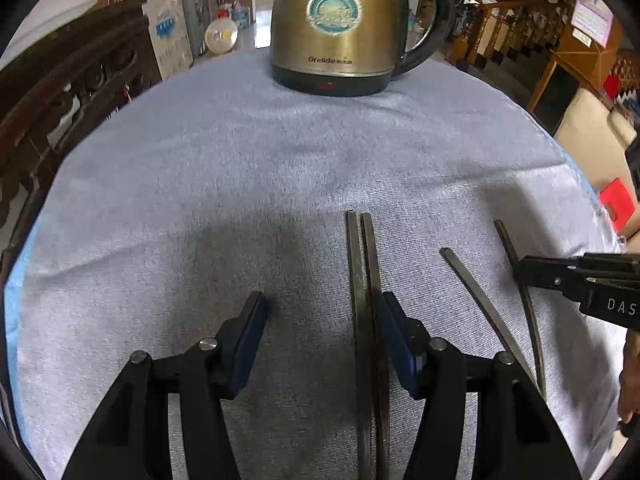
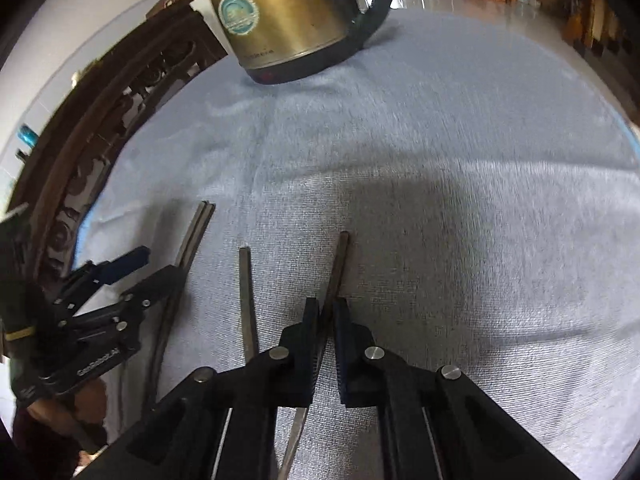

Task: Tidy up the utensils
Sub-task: 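Grasp a dark chopstick with the right tool while the left tool grasps another chopstick, then lift the chopsticks and lower them into the grey cup with both tools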

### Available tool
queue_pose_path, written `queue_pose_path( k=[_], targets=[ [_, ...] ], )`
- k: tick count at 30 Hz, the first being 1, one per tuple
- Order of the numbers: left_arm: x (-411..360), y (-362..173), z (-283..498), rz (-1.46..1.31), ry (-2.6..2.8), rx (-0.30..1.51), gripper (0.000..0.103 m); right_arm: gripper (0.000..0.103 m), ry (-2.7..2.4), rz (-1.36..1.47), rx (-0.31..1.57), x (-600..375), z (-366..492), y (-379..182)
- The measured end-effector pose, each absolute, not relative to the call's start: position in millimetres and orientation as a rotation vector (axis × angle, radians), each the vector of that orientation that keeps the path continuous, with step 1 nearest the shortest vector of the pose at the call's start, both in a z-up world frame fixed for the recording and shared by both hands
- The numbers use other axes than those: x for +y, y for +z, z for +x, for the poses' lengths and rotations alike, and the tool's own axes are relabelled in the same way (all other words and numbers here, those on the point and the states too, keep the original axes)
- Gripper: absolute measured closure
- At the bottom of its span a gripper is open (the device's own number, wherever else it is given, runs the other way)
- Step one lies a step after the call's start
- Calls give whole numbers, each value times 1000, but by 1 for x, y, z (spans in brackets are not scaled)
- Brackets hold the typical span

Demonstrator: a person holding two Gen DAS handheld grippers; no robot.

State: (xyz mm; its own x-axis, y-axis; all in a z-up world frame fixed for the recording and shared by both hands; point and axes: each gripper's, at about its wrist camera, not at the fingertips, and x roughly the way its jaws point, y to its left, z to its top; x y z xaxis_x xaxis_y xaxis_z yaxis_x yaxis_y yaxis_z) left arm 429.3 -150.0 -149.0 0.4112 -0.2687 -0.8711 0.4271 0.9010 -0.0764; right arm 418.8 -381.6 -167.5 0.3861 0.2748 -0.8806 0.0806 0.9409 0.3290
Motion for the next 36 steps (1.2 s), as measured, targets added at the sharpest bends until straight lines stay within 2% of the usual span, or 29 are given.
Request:
queue_pose_path(
  k=[2, 4, 7, 13, 19, 23, 25, 27, 32, 33, 34, 36],
  targets=[
    [-144, -150, 429, 139, -451, 1054, 46, 94, 137, 362, 1172, -384, 418, -168],
    [-140, -150, 426, 145, -452, 1038, 61, 94, 140, 351, 1168, -383, 416, -168],
    [-130, -151, 424, 106, -452, 1056, 76, 95, 140, 339, 1159, -380, 416, -168],
    [-117, -153, 401, 52, -418, 1084, 91, 94, 142, 359, 1148, -382, 417, -170],
    [-111, -151, 368, 84, -374, 1112, 92, 95, 128, 282, 1197, -373, 406, -166],
    [-123, -149, 387, 117, -352, 1160, 91, 94, 95, 256, 1248, -367, 414, -164],
    [-130, -149, 398, 145, -366, 1166, 82, 91, 83, 246, 1263, -367, 420, -164],
    [-139, -150, 408, 175, -370, 1167, 78, 91, 75, 217, 1262, -362, 427, -163],
    [-152, -150, 414, 241, -383, 1147, 78, 93, 97, 188, 1233, -357, 430, -163],
    [-152, -150, 416, 237, -386, 1142, 82, 94, 104, 191, 1226, -358, 428, -163],
    [-150, -150, 416, 236, -382, 1135, 94, 95, 110, 204, 1219, -360, 426, -163],
    [-146, -150, 417, 206, -390, 1128, 96, 95, 121, 231, 1203, -366, 419, -163]
  ],
)
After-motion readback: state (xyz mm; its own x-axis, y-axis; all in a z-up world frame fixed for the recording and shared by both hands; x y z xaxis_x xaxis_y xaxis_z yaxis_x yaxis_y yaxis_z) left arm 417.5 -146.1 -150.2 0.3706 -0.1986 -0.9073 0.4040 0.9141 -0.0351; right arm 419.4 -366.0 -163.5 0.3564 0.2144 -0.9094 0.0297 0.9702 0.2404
